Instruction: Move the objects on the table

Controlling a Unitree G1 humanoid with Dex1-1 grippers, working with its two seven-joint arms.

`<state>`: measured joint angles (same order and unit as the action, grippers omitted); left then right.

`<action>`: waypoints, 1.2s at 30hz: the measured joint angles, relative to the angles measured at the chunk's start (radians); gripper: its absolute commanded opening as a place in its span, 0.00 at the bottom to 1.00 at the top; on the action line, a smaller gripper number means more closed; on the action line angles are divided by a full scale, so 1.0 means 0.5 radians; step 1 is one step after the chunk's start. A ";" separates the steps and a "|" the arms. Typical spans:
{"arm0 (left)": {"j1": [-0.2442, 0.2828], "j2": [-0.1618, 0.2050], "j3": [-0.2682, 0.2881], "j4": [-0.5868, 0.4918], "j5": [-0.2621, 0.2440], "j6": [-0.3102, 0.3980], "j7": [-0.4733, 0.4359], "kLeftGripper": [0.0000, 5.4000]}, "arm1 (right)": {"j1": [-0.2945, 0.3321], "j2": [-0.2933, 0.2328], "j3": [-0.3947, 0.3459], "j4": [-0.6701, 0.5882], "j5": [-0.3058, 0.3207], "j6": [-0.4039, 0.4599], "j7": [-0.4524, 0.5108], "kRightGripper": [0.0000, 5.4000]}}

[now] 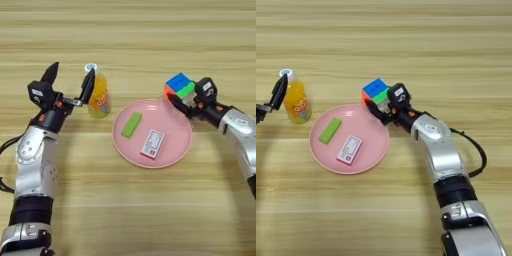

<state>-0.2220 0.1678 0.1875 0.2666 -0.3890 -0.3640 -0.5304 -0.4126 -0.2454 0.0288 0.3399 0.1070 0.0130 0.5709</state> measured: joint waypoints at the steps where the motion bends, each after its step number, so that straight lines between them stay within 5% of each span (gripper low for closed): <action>1: 0.000 0.000 -0.001 0.000 0.008 -0.002 0.000 1.00 | -0.006 -0.031 -0.023 0.017 0.000 0.000 -0.004 0.61; 13: 0.000 0.001 0.002 0.002 0.026 -0.005 0.000 1.00 | -0.019 -0.123 -0.124 0.295 -0.005 -0.054 -0.043 0.61; 31: 0.000 0.001 0.002 0.002 0.036 -0.012 0.002 1.00 | -0.076 -0.125 -0.122 0.730 -0.052 -0.287 -0.072 0.61; 36: 0.000 0.001 0.001 0.002 0.042 -0.013 0.003 1.00 | -0.078 -0.123 -0.113 0.736 -0.066 -0.305 -0.070 0.73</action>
<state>-0.2219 0.1683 0.1882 0.2675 -0.3678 -0.3706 -0.5289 -0.4517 -0.3071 -0.0278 0.7079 0.0740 -0.1398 0.5357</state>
